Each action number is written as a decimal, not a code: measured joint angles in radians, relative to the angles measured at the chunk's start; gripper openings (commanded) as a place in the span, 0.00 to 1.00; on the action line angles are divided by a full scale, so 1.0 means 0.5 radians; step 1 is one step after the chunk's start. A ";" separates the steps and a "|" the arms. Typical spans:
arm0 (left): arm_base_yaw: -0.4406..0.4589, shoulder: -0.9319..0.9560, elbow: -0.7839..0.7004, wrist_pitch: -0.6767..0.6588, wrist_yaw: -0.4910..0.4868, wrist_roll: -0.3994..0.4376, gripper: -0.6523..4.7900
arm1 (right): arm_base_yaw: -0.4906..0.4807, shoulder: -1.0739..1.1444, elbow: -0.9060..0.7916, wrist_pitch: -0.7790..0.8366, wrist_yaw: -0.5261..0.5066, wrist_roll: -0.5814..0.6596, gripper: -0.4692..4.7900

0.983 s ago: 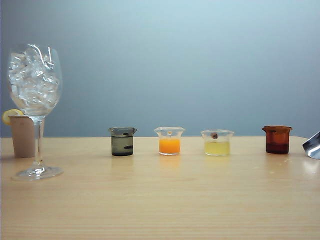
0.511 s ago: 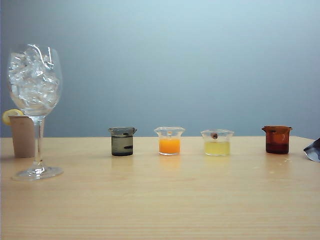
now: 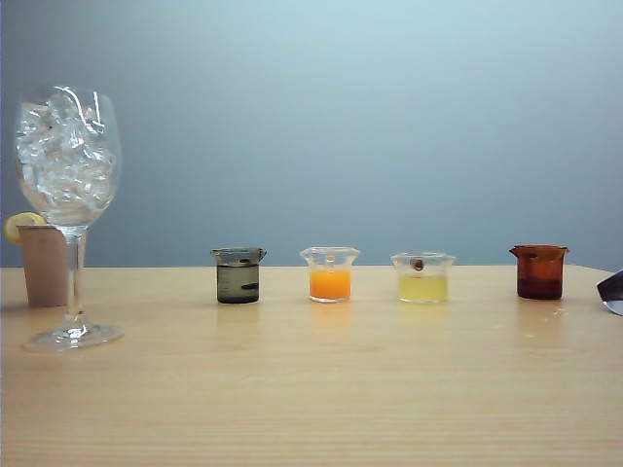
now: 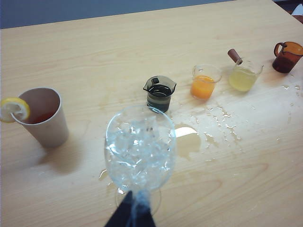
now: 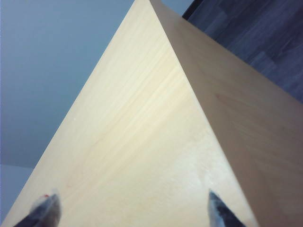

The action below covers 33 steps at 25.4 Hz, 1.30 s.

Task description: Pick up the ice scoop on the desk filled with ice cubes, pour the ice into the goblet, and finally put the scoop back on the table.

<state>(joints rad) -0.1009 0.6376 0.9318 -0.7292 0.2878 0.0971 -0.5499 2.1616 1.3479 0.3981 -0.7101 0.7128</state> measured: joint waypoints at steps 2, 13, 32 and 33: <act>0.000 0.000 0.000 0.000 0.001 0.000 0.11 | -0.034 -0.009 -0.001 -0.085 -0.014 0.001 0.84; 0.000 0.000 0.000 0.000 0.000 0.000 0.11 | -0.245 -0.170 -0.128 -0.195 -0.183 -0.062 0.84; 0.000 0.000 0.000 0.000 0.000 0.000 0.11 | -0.263 -0.778 -0.191 -0.734 -0.231 -0.121 0.07; 0.000 0.000 0.000 0.000 0.001 0.000 0.11 | -0.239 -0.838 -0.185 -0.731 -0.236 -0.121 0.07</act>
<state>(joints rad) -0.1009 0.6376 0.9318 -0.7292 0.2882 0.0971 -0.6693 1.7424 1.2552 0.0326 -0.8280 0.6521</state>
